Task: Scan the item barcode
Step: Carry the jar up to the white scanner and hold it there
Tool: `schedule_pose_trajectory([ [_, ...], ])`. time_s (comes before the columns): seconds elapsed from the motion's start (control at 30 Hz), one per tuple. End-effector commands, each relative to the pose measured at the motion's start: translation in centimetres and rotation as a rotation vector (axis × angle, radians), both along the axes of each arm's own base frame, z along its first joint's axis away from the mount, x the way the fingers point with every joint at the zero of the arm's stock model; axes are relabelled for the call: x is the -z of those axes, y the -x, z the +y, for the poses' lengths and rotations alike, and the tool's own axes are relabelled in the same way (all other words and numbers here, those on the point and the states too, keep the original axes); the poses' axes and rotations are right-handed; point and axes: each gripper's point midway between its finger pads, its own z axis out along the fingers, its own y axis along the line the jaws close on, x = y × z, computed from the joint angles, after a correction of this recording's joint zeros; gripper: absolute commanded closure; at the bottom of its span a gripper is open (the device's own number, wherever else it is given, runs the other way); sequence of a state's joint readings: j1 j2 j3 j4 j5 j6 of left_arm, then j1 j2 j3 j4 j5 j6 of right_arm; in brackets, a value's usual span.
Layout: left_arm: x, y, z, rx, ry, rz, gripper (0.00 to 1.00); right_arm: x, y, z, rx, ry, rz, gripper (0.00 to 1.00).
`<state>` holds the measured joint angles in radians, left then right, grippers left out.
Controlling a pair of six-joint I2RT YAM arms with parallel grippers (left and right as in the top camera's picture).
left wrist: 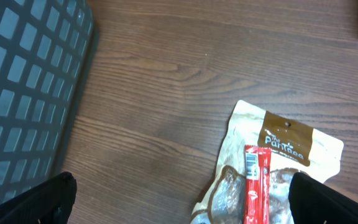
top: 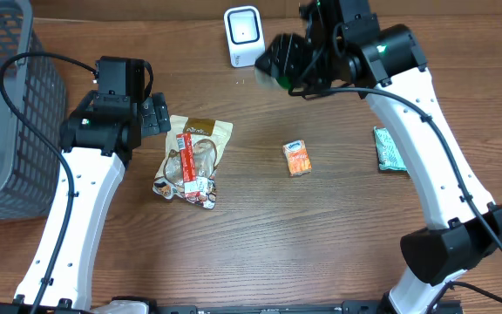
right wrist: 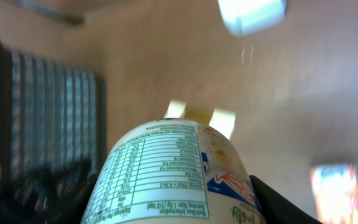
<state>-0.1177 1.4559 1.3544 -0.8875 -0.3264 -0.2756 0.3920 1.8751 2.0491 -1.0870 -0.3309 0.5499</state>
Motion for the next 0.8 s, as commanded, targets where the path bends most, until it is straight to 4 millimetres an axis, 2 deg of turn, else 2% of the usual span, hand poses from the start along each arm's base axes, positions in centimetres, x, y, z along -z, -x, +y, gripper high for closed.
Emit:
schedule_pose_trajectory([
  [0.0,-0.9,-0.2,0.2,-0.008,-0.007,-0.025,0.00,0.0,-2.2,0.1,0.074,0.090,-0.140,0.96],
  [0.1,-0.9,-0.2,0.2,-0.008,-0.007,-0.025,0.00,0.2,-4.0,0.4,0.108,0.109,-0.228,0.96],
  [0.17,-0.9,-0.2,0.2,-0.008,-0.007,-0.025,0.00,0.6,-5.4,1.0,0.039,0.154,-0.334,0.96],
  [0.3,-0.9,-0.2,0.2,-0.008,-0.007,-0.025,0.00,2.5,-7.3,1.9,-0.010,0.183,-0.406,0.96],
  [0.37,-0.9,-0.2,0.2,-0.008,-0.007,-0.025,0.00,4.1,-8.1,2.3,-0.050,0.222,-0.424,0.96],
  [0.47,-0.9,-0.3,0.2,-0.008,-0.007,-0.026,0.00,6.4,-8.7,2.5,-0.114,0.284,-0.430,0.96],
  [0.53,-0.9,-0.3,0.2,-0.008,-0.007,-0.026,0.00,7.2,-8.8,2.6,-0.122,0.294,-0.419,0.96],
  [0.77,-0.9,-0.3,0.2,-0.008,-0.007,-0.026,0.00,7.6,-7.9,2.7,-0.152,0.282,-0.381,0.96],
])
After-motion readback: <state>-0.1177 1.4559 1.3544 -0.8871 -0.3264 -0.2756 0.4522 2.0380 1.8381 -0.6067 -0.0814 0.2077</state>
